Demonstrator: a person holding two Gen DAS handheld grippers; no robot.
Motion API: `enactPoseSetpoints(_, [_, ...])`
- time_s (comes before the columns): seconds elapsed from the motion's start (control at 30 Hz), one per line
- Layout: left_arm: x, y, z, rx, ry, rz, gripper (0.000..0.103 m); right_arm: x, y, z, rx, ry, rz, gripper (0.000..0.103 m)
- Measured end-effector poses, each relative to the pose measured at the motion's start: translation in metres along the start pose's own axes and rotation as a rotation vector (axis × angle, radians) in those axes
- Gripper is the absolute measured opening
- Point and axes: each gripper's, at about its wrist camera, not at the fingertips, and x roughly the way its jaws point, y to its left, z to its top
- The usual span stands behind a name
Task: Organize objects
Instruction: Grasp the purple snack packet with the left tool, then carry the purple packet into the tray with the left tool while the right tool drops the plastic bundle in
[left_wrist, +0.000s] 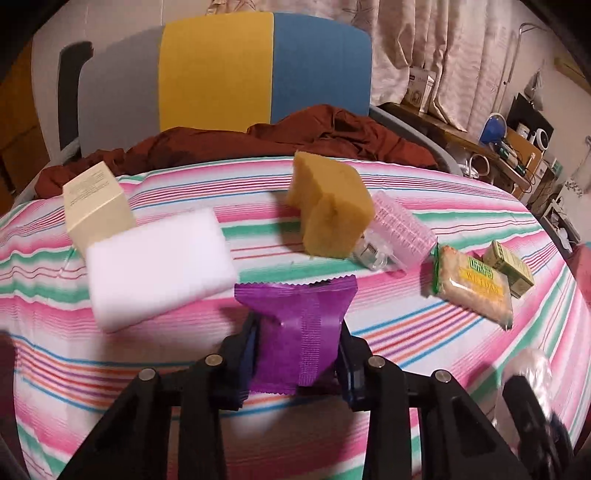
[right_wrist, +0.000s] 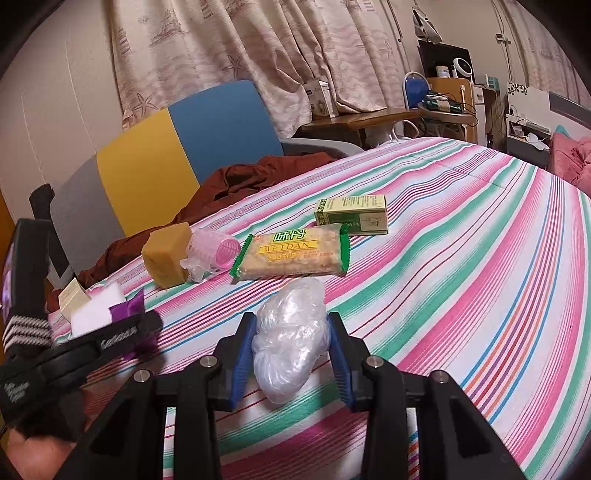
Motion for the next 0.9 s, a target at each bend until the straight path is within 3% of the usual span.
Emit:
enactPoseSetpoints(0.67, [-0.091,0.029,-0.076,0.024,-0.155,-0.006,0.037,-0.012,0.017,0.0,-0.083,-0.064,-0.012,0.038])
enactPoseSetpoints(0.9, [-0.116,0.043,-0.1,0.005,-0.157,-0.008,0.037,-0.03,0.033,-0.005,-0.155,-0.131,-0.02,0.038])
